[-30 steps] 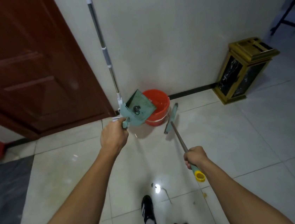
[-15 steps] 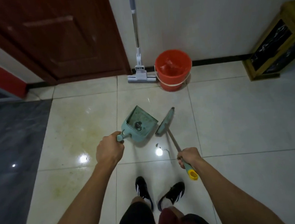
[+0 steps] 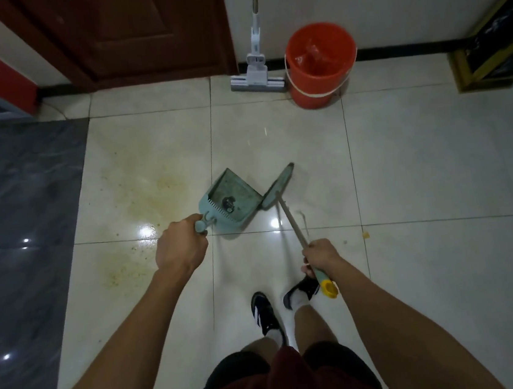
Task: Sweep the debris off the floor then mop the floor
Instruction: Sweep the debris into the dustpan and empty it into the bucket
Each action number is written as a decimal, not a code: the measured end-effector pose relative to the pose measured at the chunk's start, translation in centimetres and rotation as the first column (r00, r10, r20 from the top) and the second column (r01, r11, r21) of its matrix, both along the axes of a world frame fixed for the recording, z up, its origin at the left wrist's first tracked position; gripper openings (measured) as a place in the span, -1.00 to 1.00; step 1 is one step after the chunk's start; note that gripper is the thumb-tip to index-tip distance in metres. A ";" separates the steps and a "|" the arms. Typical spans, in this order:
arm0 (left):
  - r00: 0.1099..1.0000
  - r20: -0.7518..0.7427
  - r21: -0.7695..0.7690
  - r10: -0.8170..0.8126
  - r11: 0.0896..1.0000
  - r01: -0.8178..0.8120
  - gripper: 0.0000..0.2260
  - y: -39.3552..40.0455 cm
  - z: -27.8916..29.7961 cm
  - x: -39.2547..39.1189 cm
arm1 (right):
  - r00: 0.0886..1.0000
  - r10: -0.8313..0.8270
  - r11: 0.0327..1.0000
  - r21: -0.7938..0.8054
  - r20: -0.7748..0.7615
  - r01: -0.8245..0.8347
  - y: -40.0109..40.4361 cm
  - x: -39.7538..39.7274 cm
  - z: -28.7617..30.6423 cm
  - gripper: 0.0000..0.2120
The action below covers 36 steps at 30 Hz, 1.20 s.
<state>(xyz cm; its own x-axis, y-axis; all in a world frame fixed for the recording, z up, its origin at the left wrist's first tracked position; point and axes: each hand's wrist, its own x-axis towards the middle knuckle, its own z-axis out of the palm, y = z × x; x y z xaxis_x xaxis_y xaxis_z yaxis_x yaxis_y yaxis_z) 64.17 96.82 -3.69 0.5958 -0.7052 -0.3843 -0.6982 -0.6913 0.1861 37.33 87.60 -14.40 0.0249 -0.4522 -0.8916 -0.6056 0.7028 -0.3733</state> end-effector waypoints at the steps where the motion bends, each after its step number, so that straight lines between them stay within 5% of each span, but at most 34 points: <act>1: 1.000 -0.008 -0.002 -0.009 1.000 0.009 -0.86 0.6 -0.1 0.1 | 0.994 0.092 0.995 -0.033 -0.057 -0.094 0.7 -0.1 0.1 -0.94; 6: 0.997 -0.017 0.008 -0.080 0.997 0.080 -0.85 2.5 -0.6 -0.4 | 0.886 0.398 0.904 -0.060 -0.240 -0.422 3.1 -1.2 -0.2 -0.69; 13: 0.993 -0.039 -0.013 -0.108 0.994 0.108 -0.86 3.8 -0.7 -2.8 | 0.794 0.492 0.863 0.078 -0.357 -0.499 6.6 -5.0 1.0 -0.69; 27: 0.967 -0.036 -0.040 -0.251 0.968 0.249 -0.88 4.1 -1.4 -14.2 | 0.914 0.201 0.979 0.038 -0.351 -0.200 14.1 -23.3 1.6 -0.71; 36: 0.955 -0.041 -0.029 -0.293 0.956 0.292 -0.88 4.0 -1.8 -18.6 | 0.955 -0.118 0.990 -0.106 -0.273 0.092 15.1 -27.1 1.8 -0.62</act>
<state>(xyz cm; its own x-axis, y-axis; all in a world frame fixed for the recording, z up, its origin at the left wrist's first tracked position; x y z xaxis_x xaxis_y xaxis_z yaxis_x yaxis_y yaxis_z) 45.57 100.81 -5.48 0.3450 -0.8546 -0.3881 -0.8598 -0.4536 0.2345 10.24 102.69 -12.64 -0.2699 -0.5182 -0.8115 -0.6187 0.7391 -0.2662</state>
